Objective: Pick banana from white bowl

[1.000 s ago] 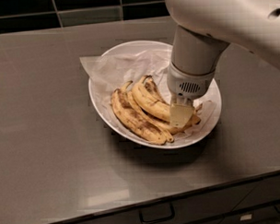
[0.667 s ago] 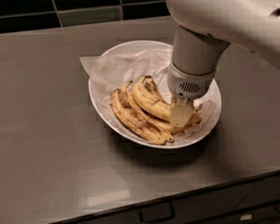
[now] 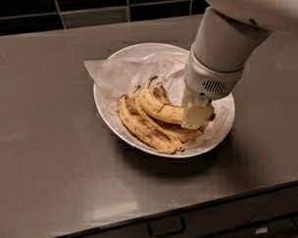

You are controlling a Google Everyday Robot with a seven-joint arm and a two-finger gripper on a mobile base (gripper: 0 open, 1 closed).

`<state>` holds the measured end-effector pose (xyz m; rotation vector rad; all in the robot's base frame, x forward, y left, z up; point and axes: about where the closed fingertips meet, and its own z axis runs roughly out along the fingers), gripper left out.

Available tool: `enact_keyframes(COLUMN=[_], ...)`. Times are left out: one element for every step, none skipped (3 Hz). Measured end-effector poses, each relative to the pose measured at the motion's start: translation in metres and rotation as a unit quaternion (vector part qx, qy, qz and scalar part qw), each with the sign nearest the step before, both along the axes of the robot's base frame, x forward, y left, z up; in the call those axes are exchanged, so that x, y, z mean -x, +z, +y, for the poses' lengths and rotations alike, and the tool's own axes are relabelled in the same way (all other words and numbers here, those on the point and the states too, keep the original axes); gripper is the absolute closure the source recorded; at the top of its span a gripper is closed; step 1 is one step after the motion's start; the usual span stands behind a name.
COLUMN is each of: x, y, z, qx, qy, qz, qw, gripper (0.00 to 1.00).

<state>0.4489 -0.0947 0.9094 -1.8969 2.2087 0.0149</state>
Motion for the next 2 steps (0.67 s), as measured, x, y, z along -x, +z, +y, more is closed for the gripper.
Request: enact_keyframes(x=[0.011, 0.021], y=[0.029, 0.050], z=[0.004, 0.004], qx=[-0.047, -0.103], qy=[0.055, 0.109], qz=[-0.027, -0.046], qw=[0.9971, 0.9876], gripper=[1.00, 1.00])
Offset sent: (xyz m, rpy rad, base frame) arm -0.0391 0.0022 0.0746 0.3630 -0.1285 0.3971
